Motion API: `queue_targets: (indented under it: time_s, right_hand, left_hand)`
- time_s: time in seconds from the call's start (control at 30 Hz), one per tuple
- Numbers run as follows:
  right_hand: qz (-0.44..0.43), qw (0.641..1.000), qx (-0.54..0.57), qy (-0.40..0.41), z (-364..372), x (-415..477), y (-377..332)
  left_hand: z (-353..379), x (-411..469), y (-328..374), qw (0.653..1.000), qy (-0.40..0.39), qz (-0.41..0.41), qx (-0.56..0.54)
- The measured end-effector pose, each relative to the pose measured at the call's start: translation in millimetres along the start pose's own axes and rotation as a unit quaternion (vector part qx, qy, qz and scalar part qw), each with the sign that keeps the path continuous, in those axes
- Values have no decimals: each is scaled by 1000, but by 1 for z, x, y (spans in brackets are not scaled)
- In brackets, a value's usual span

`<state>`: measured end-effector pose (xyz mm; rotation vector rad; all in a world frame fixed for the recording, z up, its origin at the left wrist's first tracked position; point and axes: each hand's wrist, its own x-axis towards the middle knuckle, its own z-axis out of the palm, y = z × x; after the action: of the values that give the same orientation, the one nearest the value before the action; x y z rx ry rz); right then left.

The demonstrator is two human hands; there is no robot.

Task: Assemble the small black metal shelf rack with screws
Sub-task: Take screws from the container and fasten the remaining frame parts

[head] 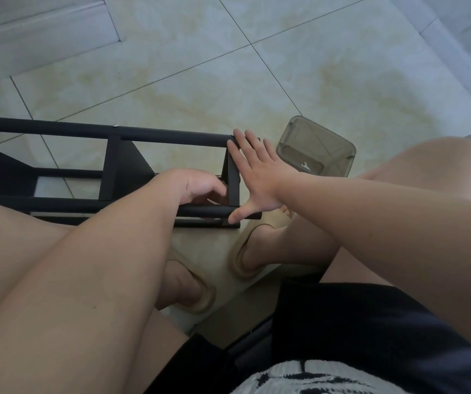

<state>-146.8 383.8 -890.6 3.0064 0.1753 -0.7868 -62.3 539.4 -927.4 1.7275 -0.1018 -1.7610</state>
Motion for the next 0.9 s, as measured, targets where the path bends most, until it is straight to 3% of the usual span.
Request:
queue_targets:
  time_s: [0.13,0.3,0.53,0.67,0.9]
  right_hand:
    - [-2,1000,0,2,0,0,0]
    - [-2,1000,1,3,0,0,0]
    - [-1,1000,0,6,0,0,0]
    - [-1,1000,1,8,1,0,0]
    - [0,1000,3,8,2,0,1]
  left_hand:
    - [4,0,1,998,45,-9,42]
    - [2,0,1,998,32,-2,62]
    - [0,2,-1,1000,4,7,-18]
    - [4,1,1,998,47,-7,38]
    - [3,-2,2,999,25,-10,28]
